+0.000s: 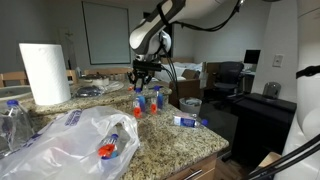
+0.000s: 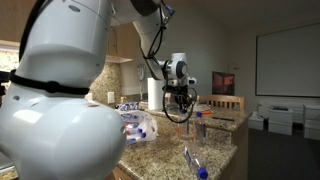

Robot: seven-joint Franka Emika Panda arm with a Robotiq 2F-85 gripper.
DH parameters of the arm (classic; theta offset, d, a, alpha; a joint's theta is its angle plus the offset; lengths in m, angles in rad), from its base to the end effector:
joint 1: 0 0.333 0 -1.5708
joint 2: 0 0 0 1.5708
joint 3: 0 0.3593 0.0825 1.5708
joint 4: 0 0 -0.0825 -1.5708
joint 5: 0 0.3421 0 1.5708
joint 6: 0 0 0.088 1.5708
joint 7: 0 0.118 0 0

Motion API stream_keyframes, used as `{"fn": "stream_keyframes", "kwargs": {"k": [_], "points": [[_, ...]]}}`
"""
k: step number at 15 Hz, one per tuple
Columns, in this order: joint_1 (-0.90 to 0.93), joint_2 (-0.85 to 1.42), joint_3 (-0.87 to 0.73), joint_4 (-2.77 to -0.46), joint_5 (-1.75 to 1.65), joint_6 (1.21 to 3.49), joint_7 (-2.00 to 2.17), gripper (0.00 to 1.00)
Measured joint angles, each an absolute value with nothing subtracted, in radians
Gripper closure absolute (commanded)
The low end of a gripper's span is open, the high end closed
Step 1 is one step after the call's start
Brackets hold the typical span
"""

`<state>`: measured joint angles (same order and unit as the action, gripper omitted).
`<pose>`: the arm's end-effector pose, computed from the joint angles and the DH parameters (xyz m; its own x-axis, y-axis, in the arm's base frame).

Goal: Put the empty bottles on the counter in the plastic bag

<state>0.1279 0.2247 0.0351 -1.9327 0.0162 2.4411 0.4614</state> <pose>0.6007 0.0974 0.4557 0.9183 -0.3140 0.2411 -0.2862 -0.9473 -0.1437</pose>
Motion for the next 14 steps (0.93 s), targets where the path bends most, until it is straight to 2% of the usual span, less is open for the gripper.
{"fn": "stream_keyframes", "kwargs": {"k": [9,14], "points": [[0.132,0.224,0.024,-1.925,0.028,2.437,0.461,0.92],[0.132,0.066,0.039,-2.021,0.084,2.447,0.457,0.92]]}}
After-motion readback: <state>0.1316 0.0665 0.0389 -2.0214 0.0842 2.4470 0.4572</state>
